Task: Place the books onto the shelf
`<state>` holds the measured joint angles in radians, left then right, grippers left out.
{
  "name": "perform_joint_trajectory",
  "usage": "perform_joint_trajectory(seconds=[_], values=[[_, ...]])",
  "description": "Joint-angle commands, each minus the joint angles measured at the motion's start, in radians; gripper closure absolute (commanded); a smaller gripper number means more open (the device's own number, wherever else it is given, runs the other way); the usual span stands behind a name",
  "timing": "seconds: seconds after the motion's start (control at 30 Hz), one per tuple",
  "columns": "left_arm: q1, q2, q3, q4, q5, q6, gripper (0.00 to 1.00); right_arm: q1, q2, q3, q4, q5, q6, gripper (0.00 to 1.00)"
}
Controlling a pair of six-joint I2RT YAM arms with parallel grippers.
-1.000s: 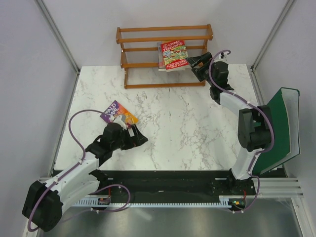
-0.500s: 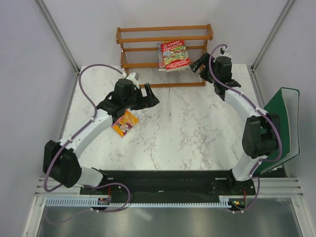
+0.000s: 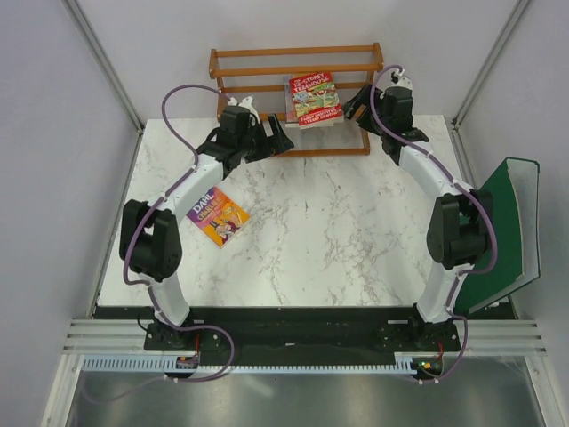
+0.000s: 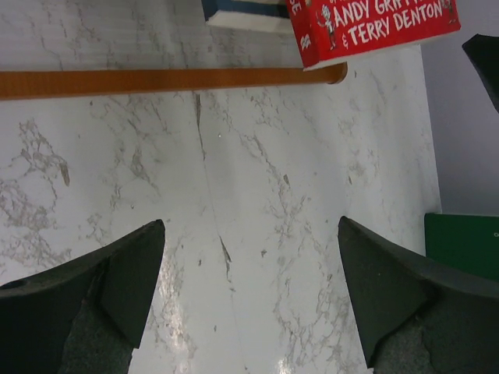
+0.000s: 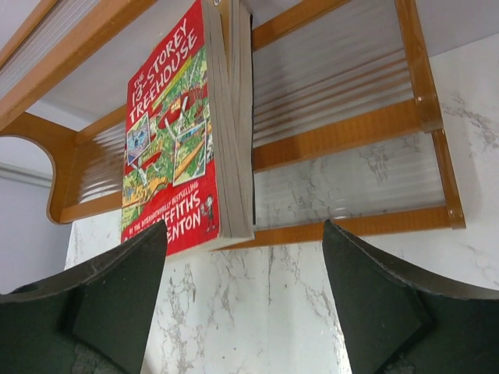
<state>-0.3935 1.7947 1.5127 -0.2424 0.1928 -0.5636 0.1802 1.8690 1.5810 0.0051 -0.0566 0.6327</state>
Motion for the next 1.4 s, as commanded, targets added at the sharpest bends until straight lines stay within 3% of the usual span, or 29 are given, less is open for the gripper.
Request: perform_joint_trajectory(seconds=[0.0,0.17,0.3,0.53,0.77,1.2,1.37], values=[[0.015,0.083,0.124,0.095,0.042,0.008,0.03,-0.007,0.090,0.121,0.030,-0.034,0.019,0.20],[0.027,0.155,0.213,0.123,0.043,-0.012,0.12,-0.007,0.163,0.168,0.070,-0.065,0.054,0.27],[0.042,0.199,0.276,0.133,0.040,-0.039,0.27,-0.008,0.196,0.178,0.110,-0.075,0.090,0.30],[0.056,0.288,0.403,0.127,0.054,-0.045,0.30,-0.007,0.232,0.209,0.163,-0.094,0.139,0.33],[0.061,0.376,0.543,0.098,0.048,-0.055,0.39,-0.007,0.271,0.243,0.208,-0.124,0.182,0.47],[0.070,0.485,0.630,0.081,0.054,-0.088,0.39,0.001,0.331,0.295,0.240,-0.160,0.217,0.56],[0.070,0.505,0.649,0.087,0.065,-0.098,0.40,0.005,0.303,0.234,0.294,-0.152,0.232,0.61]])
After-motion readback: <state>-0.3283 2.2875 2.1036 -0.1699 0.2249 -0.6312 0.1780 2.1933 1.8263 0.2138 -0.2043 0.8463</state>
